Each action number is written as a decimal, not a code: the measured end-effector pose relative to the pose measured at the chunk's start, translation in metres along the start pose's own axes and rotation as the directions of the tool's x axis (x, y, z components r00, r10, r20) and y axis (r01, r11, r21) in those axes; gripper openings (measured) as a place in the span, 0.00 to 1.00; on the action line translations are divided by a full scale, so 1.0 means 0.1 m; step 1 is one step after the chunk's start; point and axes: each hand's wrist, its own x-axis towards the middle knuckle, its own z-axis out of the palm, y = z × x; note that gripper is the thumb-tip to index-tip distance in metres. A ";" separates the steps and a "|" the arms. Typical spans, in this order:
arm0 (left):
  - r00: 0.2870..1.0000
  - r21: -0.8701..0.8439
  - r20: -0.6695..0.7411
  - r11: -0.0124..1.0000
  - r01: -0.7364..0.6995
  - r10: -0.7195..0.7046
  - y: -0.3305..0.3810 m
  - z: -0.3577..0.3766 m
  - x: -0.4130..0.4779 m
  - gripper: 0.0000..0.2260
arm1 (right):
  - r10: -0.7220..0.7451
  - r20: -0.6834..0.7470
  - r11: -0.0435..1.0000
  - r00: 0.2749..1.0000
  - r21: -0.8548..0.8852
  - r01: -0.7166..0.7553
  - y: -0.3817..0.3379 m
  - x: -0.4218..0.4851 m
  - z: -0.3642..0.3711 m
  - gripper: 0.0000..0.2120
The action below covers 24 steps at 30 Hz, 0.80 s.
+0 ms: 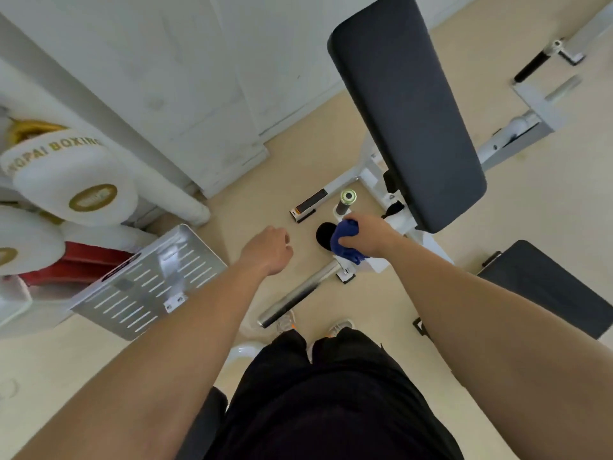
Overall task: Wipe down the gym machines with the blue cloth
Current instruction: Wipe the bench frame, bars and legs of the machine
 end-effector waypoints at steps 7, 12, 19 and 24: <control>0.998 -0.028 0.043 0.999 -0.041 0.043 0.27 0.17 0.00 0.15 | 0.012 -0.030 1.000 0.999 0.017 -0.012 0.20 -0.16 -0.11 0.21; 0.999 -0.004 0.042 1.000 -0.026 0.026 0.71 0.41 -0.03 0.14 | 0.080 -0.027 0.996 0.996 -0.035 -0.081 0.69 -0.10 -0.27 0.28; 0.979 -0.262 -0.021 0.946 0.190 -0.202 1.38 0.78 -0.01 0.15 | -0.082 0.154 0.993 0.985 -0.073 0.094 1.20 0.15 -0.62 0.18; 0.952 -0.389 -0.013 0.879 0.276 -0.305 1.74 1.02 -0.04 0.19 | -0.229 0.224 0.972 0.947 0.004 0.234 1.41 0.15 -0.70 0.16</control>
